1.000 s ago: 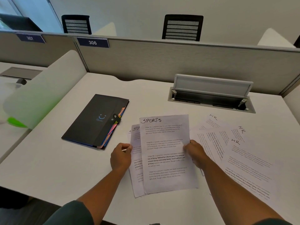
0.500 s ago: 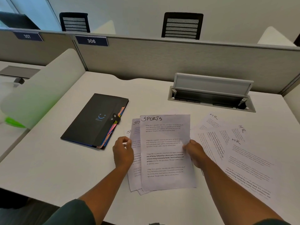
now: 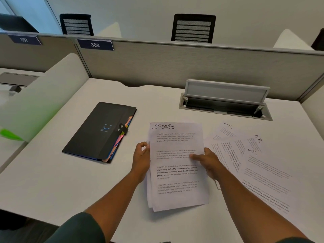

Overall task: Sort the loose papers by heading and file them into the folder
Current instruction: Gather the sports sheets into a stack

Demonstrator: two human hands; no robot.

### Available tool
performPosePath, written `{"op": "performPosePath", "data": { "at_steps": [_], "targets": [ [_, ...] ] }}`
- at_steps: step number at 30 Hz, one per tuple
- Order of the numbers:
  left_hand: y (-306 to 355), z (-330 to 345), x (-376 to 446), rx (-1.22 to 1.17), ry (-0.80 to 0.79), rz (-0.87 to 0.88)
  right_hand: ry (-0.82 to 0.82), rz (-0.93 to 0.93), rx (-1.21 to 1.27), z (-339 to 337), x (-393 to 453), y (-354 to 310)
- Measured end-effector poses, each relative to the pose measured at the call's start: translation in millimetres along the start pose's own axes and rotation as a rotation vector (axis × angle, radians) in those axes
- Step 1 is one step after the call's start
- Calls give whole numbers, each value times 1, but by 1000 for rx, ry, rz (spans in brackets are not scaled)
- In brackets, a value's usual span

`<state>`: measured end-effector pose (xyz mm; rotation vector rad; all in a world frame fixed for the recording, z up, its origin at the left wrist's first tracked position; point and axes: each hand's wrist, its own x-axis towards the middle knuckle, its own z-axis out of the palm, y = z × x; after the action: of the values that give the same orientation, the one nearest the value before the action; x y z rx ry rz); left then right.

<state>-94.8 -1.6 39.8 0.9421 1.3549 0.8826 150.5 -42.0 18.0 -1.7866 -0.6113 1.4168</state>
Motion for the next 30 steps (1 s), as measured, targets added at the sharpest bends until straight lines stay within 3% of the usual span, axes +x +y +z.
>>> {"op": "performPosePath", "data": {
  "at_steps": [7, 13, 19, 23, 30],
  "targets": [
    [-22, -8, 17, 205, 284, -102, 100, -26, -241, -12, -1, 1],
    [-31, -8, 19, 355, 409, -291, 157, 4, -319, -20, -3, 7],
    [-25, -6, 17, 260, 340, -375, 104, 45, -352, -15, -4, 11],
    [-33, -13, 18, 285, 181, -274, 96, 40, -336, -12, -5, 9],
    [-24, -22, 12, 178, 73, -157, 77, 40, -112, -14, -3, 4]
  ]
}}
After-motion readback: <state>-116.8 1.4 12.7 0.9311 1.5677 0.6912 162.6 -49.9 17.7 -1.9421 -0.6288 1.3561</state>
